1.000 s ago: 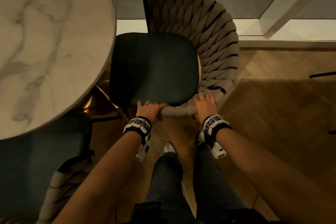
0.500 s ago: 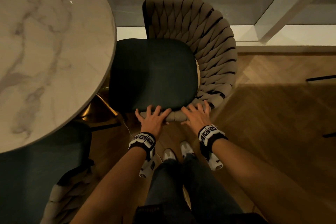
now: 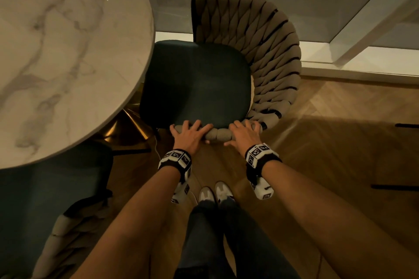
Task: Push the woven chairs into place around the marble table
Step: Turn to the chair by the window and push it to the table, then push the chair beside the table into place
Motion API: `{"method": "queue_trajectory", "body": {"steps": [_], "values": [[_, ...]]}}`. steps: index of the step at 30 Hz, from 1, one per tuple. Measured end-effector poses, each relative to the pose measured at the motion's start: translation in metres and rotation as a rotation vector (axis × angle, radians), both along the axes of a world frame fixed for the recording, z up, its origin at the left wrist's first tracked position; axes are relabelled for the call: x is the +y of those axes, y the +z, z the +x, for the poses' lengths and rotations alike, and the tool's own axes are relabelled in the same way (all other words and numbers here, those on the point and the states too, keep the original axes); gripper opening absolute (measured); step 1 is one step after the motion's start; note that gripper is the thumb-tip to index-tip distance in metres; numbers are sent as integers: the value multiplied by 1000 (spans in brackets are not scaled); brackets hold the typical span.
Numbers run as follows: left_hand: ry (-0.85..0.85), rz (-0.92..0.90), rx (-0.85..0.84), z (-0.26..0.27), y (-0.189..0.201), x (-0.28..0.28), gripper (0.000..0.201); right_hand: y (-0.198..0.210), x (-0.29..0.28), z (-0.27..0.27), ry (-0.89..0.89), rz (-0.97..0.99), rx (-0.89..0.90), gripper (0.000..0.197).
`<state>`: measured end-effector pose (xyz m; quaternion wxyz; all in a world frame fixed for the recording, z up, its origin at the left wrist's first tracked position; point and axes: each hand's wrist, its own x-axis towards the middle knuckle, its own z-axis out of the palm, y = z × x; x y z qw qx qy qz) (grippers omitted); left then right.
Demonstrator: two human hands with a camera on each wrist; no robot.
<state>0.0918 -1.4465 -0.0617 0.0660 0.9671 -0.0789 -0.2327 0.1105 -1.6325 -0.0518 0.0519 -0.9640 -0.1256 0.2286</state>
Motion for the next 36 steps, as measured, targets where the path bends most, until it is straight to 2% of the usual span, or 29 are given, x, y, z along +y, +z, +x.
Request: {"method": "queue_trajectory", "body": {"steps": [6, 9, 13, 18, 23, 27, 30, 33, 36], "values": [[1, -4, 3, -13, 0, 2, 56, -1, -1, -14, 5, -8, -16, 50], [99, -103, -54, -24, 3, 3, 63, 7, 9, -16, 14, 40, -76, 58], [323, -161, -175, -71, 3, 22, 76, 22, 52, -25, 264, 140, -164, 70], [698, -74, -218, -167, 9, 88, 84, 35, 135, -47, 538, 253, -54, 65], [1108, 92, -261, -278, 32, 167, 69, 43, 220, -99, 821, 304, -2, 58], [1350, 139, -255, -364, 34, 217, 58, 43, 284, -154, 983, 309, 16, 55], [1421, 145, -214, -410, 28, 244, 56, 38, 326, -187, 1049, 309, 8, 59], [1449, 117, -170, -450, 20, 266, 54, 27, 365, -214, 1090, 250, 28, 73], [1356, 97, -148, -479, 12, 291, 51, 11, 398, -228, 1093, 136, 59, 80]]}}
